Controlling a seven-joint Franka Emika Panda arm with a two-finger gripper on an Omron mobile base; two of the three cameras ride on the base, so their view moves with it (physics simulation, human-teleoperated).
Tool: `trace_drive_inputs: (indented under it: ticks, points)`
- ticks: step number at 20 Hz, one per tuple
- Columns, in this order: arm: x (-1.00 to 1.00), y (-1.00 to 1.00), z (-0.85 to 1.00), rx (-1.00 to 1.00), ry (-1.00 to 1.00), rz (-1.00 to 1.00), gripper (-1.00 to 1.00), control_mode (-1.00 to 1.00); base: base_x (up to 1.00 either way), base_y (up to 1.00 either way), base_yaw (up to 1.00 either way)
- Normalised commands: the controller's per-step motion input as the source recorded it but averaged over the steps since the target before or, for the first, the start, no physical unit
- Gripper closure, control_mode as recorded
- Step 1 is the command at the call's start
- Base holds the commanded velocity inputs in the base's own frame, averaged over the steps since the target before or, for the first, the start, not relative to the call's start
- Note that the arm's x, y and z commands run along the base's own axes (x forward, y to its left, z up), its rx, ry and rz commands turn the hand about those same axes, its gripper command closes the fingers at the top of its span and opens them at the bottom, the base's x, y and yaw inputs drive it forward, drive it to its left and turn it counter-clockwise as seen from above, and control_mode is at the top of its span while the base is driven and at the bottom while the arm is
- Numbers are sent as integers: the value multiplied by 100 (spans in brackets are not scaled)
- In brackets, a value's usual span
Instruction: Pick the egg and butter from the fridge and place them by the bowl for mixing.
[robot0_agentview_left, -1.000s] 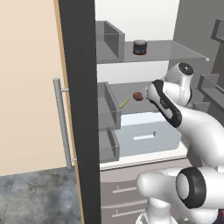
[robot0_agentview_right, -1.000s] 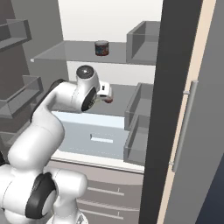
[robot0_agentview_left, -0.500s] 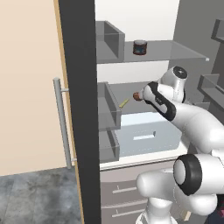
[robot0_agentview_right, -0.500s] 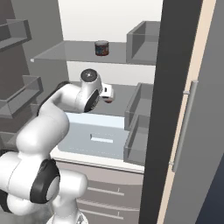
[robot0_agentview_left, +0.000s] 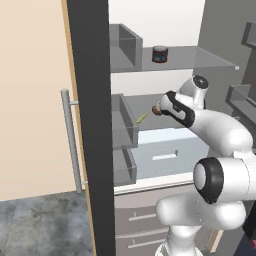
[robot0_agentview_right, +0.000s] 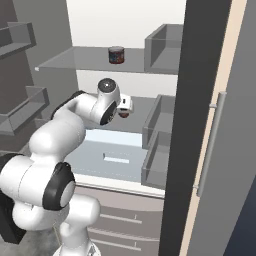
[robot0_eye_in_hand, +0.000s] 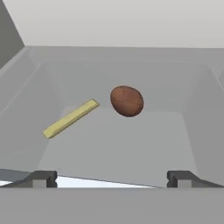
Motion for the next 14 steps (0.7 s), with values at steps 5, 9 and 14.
trace_drive_inputs:
  ticks: [5,9,14]
  points:
    - [30,0,-22,1,6,3,-100,-100,0,0,0]
    - [34,-3,-17,0,5,7,-100,-100,0,0,0]
    - [32,0,-19,0,4,10,-100,-100,0,0,0]
